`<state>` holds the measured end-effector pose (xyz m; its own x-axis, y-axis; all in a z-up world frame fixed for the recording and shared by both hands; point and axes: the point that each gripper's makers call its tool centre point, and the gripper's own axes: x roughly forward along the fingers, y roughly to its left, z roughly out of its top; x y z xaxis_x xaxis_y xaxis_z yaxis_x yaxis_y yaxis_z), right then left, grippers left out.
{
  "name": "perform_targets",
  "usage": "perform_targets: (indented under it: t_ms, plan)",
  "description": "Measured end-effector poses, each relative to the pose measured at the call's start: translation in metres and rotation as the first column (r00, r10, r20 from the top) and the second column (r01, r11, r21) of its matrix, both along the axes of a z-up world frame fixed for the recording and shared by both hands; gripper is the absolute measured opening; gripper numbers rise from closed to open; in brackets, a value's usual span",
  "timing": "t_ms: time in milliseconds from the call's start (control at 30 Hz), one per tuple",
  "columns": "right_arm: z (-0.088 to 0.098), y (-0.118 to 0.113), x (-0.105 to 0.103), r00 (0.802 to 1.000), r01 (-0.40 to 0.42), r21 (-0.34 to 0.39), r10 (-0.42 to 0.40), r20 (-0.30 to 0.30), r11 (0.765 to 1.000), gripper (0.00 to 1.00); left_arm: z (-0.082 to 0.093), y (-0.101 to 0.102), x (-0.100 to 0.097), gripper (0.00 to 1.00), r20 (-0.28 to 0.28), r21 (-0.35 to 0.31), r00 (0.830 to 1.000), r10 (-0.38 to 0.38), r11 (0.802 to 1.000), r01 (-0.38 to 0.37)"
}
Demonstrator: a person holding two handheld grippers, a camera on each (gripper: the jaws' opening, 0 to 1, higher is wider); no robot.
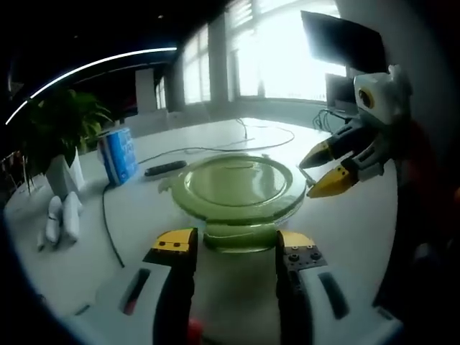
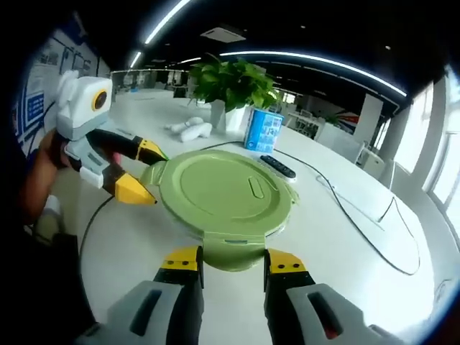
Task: Pick up the tomato from the tabletop place it into the food storage container close the lid and lock the latches
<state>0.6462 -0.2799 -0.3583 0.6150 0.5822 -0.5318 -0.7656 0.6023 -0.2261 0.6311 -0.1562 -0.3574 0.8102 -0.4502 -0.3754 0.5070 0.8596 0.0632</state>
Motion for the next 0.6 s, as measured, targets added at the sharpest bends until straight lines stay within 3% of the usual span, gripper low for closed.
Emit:
perform_targets:
  t_ms: [133,367,467,600]
  plan:
    - [0.001,-0.001,-0.004,1.000,0.002,0.010,-0.002,0.005,1.000,0.27,-0.004,0.001,-0.003,0.32,-0.006,0.007,1.000,-0.017,1.000,0.017]
    - [0.001,-0.001,0.000,1.000,0.004,-0.009,-0.003,0.016,1.000,0.27,0.007,-0.004,0.001,0.32,0.019,0.014,0.999,-0.034,0.999,0.033]
    - [0.001,-0.001,0.002,1.000,0.002,-0.001,-0.001,0.016,1.000,0.27,0.002,0.000,0.000,0.32,0.017,0.042,0.999,-0.030,0.999,0.029]
    - [0.000,0.001,0.003,1.000,-0.005,0.002,0.005,0.027,1.000,0.27,0.003,0.004,-0.001,0.32,0.026,0.028,0.999,-0.022,0.999,0.021]
